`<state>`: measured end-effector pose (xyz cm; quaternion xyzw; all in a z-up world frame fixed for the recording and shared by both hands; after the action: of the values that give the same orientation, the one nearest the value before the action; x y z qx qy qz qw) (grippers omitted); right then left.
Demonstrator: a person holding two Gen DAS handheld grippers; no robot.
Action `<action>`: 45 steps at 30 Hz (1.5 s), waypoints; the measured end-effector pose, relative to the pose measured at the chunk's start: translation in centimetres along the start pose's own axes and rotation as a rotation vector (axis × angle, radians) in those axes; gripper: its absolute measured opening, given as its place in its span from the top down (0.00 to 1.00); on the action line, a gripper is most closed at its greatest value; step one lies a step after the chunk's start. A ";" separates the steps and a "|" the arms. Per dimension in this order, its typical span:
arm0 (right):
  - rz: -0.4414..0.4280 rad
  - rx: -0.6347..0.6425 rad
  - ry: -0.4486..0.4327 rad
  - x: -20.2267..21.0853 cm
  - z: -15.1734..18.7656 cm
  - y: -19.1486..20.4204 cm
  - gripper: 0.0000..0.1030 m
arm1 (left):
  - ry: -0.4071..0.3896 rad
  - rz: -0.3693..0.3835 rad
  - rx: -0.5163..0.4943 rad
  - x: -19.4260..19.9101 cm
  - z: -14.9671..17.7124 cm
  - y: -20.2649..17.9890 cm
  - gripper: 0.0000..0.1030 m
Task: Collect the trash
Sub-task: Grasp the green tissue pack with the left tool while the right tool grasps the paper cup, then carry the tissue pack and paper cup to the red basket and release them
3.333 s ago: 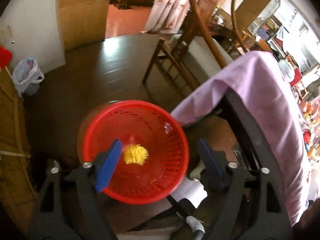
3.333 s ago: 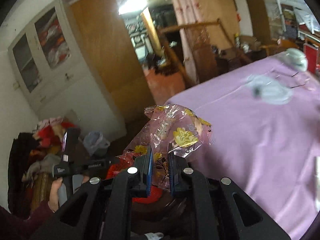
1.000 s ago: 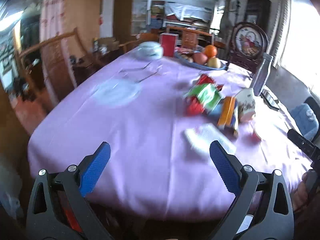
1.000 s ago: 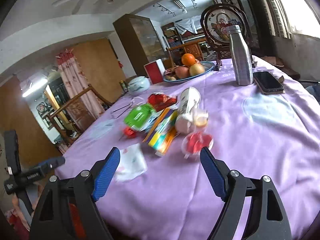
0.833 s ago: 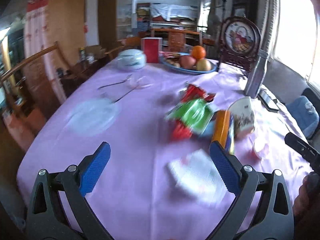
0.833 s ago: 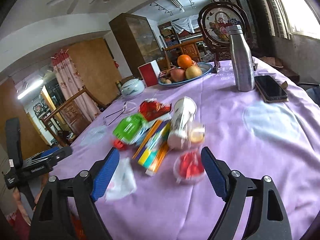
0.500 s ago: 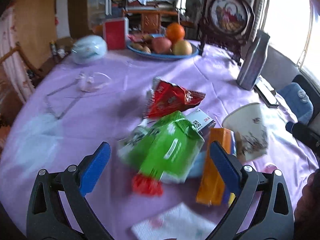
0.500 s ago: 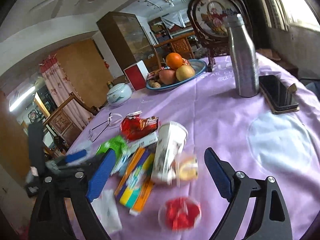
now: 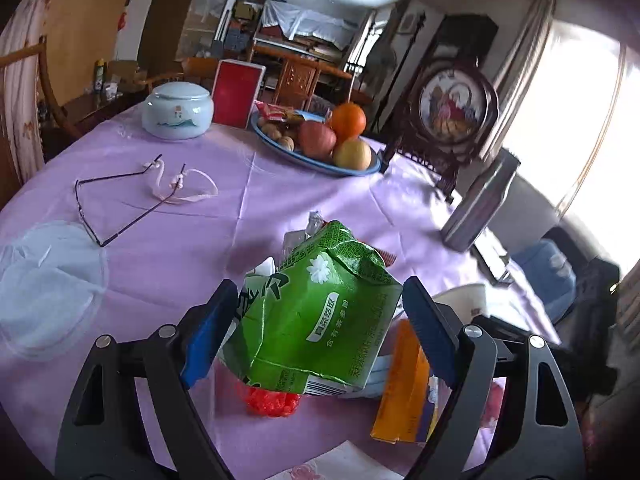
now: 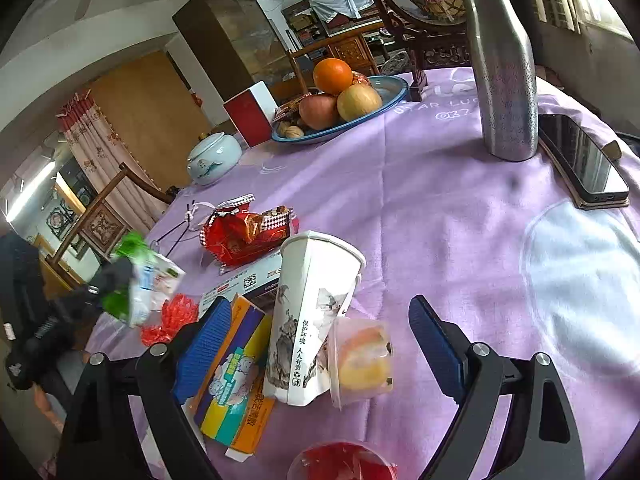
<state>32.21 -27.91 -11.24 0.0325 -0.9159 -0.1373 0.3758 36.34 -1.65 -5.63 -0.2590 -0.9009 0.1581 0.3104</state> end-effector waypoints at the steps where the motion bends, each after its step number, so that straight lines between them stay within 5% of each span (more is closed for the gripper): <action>1: 0.005 0.009 -0.003 0.0 0.0 0.0 0.16 | 0.000 0.004 0.016 0.0 -0.1 0.3 0.21; 3: 0.002 0.044 0.000 -0.3 0.2 0.5 0.37 | 0.009 0.021 0.059 0.0 -0.2 1.1 0.21; 4: -0.002 0.060 -0.004 -0.3 0.2 0.7 0.63 | 0.013 0.032 0.081 -0.1 -0.1 1.4 0.21; 7: -0.033 0.056 -0.057 0.7 -0.2 1.0 0.71 | 0.014 0.027 0.107 0.0 0.0 2.0 0.20; 23: -0.212 -0.033 -0.267 6.6 -2.1 -0.5 0.71 | -0.045 -0.026 0.050 2.3 0.8 0.8 0.20; 37: -0.328 -0.030 -0.291 12.2 3.5 4.4 0.71 | -0.145 -0.101 -0.036 15.3 3.4 -2.8 0.20; 45: -0.392 0.037 -0.307 16.2 6.7 8.2 0.71 | -0.201 -0.130 -0.006 21.4 5.6 -2.3 0.20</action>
<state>16.35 -21.16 -2.51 0.1952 -0.9408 -0.1940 0.1977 17.53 7.84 1.34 -0.1836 -0.9428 0.1602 0.2273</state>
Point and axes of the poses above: each gripper's, at about its wrist camera, not at the fingertips, and x roughly against the way its jaws point, y to its left, z to its underside, the point moved 6 cm from there along -x, roughly the way its jaws point, and after that the axes turned 10 degrees about z, right-handed, at the moved point
